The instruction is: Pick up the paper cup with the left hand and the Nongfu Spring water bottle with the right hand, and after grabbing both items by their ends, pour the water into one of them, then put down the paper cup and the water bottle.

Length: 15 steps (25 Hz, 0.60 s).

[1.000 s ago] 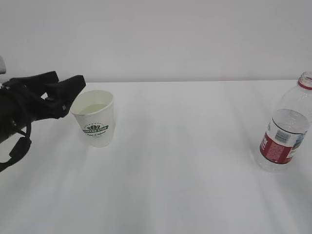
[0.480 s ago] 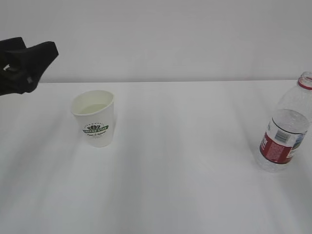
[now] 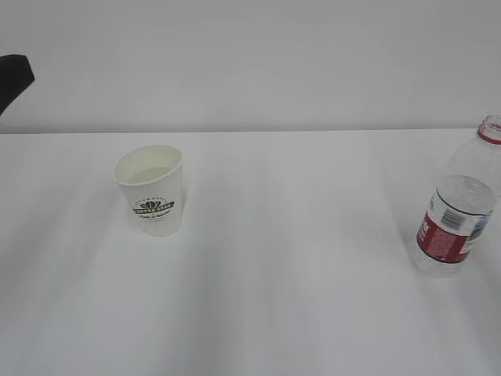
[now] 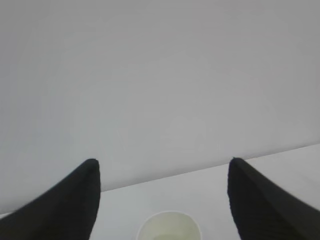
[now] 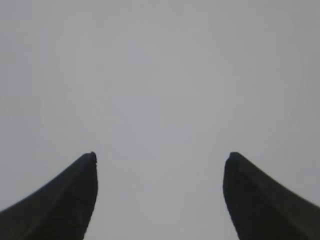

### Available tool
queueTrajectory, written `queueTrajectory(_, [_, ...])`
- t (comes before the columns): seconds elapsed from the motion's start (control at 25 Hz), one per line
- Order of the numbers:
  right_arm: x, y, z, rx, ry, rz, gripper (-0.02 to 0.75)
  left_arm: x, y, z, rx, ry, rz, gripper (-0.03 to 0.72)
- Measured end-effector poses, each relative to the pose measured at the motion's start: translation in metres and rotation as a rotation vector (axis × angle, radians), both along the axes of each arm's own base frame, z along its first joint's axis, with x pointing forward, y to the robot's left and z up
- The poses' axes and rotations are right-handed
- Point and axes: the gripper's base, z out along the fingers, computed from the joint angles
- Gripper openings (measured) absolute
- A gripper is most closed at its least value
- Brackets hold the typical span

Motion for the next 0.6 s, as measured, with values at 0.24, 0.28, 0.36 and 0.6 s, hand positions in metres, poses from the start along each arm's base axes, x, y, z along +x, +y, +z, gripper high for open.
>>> queueTrajectory(0.24, [-0.025,-0.003,0.003,-0.002,0.012,0.003,0.589,-0.018,0.008,0.011,0.011,0.001,0.03,0.58])
queueTrajectory(0.28, [-0.029,-0.003,0.003,-0.002,0.015,0.003,0.589,-0.021,0.009,0.013,0.011,-0.002,0.034,0.58])
queueTrajectory(0.36, [-0.036,-0.004,0.002,-0.003,0.025,0.004,0.589,-0.026,0.011,0.016,0.016,-0.002,0.041,0.579])
queueTrajectory(0.6, [-0.048,-0.005,0.001,-0.009,0.068,0.006,0.589,-0.038,0.017,0.019,0.028,0.018,0.066,0.545])
